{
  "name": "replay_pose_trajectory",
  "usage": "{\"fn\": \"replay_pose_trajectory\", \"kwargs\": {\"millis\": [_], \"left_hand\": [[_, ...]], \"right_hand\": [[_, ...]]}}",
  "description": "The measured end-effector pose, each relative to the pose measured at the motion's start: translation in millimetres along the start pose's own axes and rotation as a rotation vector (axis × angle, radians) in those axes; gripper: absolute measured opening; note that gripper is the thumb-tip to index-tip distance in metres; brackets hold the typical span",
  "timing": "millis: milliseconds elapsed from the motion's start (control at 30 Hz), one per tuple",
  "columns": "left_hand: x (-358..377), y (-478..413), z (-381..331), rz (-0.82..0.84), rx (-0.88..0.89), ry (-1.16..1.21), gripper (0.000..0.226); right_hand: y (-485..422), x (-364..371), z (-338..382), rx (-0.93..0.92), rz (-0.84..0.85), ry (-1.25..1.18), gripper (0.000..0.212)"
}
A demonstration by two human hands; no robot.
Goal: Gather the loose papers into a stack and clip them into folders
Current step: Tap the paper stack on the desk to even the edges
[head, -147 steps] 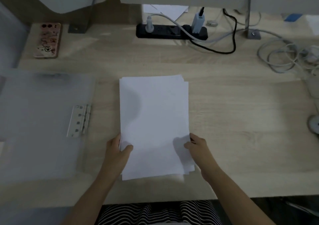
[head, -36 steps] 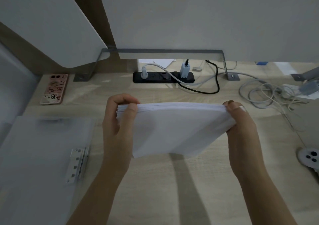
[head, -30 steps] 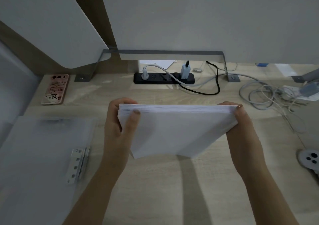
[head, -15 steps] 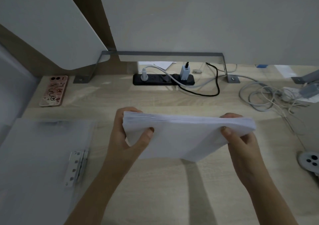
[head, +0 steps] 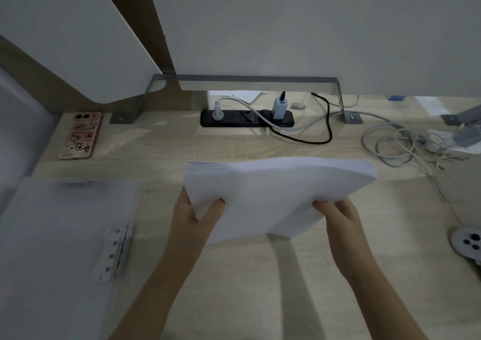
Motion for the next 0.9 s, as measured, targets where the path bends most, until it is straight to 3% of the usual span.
{"fn": "replay_pose_trajectory", "kwargs": {"millis": [67, 167, 400, 533, 633, 767, 900], "left_hand": [[2.6, 1.0, -1.5, -0.043, 0.01, 0.001, 0.037], [-2.8, 6.0, -15.3, -0.064, 0.066, -0.006, 0.032], [-9.2, 0.6, -12.9, -0.05, 0.01, 0.042, 0.035], [-4.4, 5.8, -30.5, -0.124, 0.046, 0.054, 0.028], [-1.9, 3.6, -47.9, -0.219, 0.114, 0.007, 0.021], [-1.5, -5.0, -58.2, -0.259, 0.164, -0.025, 0.015], [-1.0, -5.8, -58.8, -0.226, 0.182, -0.047, 0.011]], "right_hand": [[0.3, 0.0, 2.8, -0.015, -0.04, -0.015, 0.029], [4.9, -8.4, 10.8, -0.06, -0.084, -0.051, 0.019], [11.4, 0.5, 37.5, -0.137, -0.004, 0.019, 0.025], [10.4, 8.0, 55.2, -0.126, -0.093, 0.048, 0.051], [8.7, 4.0, 52.8, -0.09, -0.208, 0.004, 0.024], [7.8, 1.4, 50.0, -0.09, -0.268, 0.001, 0.022], [7.5, 6.1, 52.2, -0.09, -0.202, 0.043, 0.026]]}}
Point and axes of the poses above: each hand's wrist, its own y-axis away from the middle knuckle, its own x-axis out of the palm, z = x × y, the point moved 7 cm from there along -y, towards the middle knuckle
